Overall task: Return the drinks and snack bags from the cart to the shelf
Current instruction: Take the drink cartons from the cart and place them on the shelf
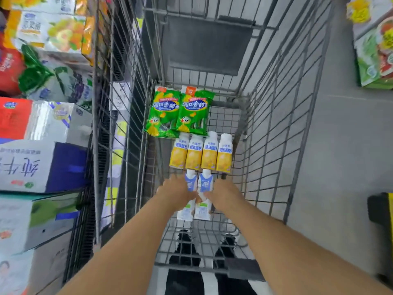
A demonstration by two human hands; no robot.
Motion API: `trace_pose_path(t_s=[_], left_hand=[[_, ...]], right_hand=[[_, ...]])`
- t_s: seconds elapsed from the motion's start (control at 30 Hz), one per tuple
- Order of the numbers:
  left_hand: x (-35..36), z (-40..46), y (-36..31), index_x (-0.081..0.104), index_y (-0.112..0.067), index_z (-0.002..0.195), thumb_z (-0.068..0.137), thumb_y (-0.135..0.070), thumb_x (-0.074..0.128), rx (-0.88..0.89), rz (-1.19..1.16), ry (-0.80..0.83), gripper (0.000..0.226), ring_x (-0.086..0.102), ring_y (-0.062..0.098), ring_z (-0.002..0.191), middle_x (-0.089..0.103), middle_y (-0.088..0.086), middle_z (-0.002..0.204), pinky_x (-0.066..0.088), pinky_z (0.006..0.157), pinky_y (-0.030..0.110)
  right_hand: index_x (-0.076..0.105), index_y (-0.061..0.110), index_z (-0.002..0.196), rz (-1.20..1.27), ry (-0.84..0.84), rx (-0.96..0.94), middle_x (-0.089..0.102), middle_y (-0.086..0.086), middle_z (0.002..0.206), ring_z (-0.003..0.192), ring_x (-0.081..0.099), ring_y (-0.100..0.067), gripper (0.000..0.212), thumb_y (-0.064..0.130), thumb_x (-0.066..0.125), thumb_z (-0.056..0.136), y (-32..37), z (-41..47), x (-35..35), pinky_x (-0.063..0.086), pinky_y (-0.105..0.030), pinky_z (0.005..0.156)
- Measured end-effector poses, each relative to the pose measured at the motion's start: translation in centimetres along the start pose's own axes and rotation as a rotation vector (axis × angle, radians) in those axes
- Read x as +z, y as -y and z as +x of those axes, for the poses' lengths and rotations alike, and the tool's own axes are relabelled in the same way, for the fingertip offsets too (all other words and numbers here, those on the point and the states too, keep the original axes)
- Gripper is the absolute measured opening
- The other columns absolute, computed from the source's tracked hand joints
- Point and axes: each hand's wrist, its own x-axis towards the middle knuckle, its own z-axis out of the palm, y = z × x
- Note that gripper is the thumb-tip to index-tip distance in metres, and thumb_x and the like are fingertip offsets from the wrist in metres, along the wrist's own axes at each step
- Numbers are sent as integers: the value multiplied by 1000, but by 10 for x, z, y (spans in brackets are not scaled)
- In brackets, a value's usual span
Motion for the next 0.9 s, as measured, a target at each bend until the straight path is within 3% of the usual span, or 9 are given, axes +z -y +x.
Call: trace_pose_path(t_s=[0.2, 0.3, 0.37, 0.47, 0.57, 0.67, 0.73, 0.83, 0.9], left_hand=[[13, 35, -6, 44, -9, 133, 101, -33, 52, -5, -99, 23, 40, 48, 31, 121, 44, 20, 145, 39, 102, 36], [18, 46, -9, 30, 1, 145, 101, -37, 51, -60, -142, 29, 62, 40, 34, 135, 34, 22, 149, 35, 108, 37], [21, 52, -8, 33, 5, 140, 97, -35, 60, -120, -212, 7, 64, 47, 33, 130, 39, 23, 144, 42, 101, 38], [27, 50, -9, 29, 4, 141, 96, -31, 63, -160, -271, -6, 67, 45, 31, 130, 36, 20, 144, 45, 99, 35], [30, 49, -6, 31, 3, 138, 91, -29, 70, -170, -329, -42, 69, 52, 31, 124, 38, 20, 140, 48, 94, 36], [28, 51, 3, 52, -4, 118, 82, -32, 78, -186, -373, -1, 53, 63, 28, 109, 60, 13, 117, 54, 80, 34], [25, 47, 7, 62, -13, 101, 82, -36, 76, -149, -339, 37, 34, 64, 24, 105, 65, 6, 98, 49, 73, 29], [17, 29, 7, 67, -11, 101, 81, -22, 79, -80, -456, 50, 26, 63, 17, 81, 67, 3, 91, 47, 67, 26], [-1, 5, 5, 67, -12, 105, 81, -17, 78, -43, -518, 2, 27, 63, 16, 79, 70, 4, 94, 49, 67, 26]], right_hand=[[69, 4, 108, 273, -20, 89, 70, -16, 110, 100, 66, -31, 45, 43, 70, 86, -7, 50, 32, 52, -32, 77], [58, 0, 91, 394, -9, 182, 66, -16, 99, 82, 58, -25, 40, 38, 71, 87, -11, 58, 38, 39, -30, 64], [56, 4, 88, 474, -26, 237, 63, -12, 90, 78, 59, -25, 41, 40, 75, 83, -12, 59, 40, 41, -32, 62], [64, 3, 91, 550, -23, 230, 72, -11, 99, 92, 69, -29, 43, 38, 82, 74, -11, 59, 42, 56, -41, 77], [63, 9, 105, 560, -19, 225, 72, -8, 106, 96, 70, -25, 72, 50, 88, 51, -13, 58, 43, 59, -45, 84], [65, 10, 109, 510, 19, 172, 73, -5, 105, 96, 70, -24, 58, 39, 87, 64, -14, 53, 37, 58, -41, 85], [65, 11, 111, 475, 18, 137, 73, -5, 107, 99, 69, -24, 53, 33, 86, 68, -13, 45, 29, 57, -39, 86], [64, 11, 119, 426, 21, 36, 71, -4, 114, 105, 66, -24, 52, 25, 85, 72, -7, 27, 12, 54, -38, 92], [62, 9, 119, 386, 12, -25, 66, 2, 111, 104, 64, -20, 55, 27, 85, 72, 2, 9, -10, 51, -31, 90]])
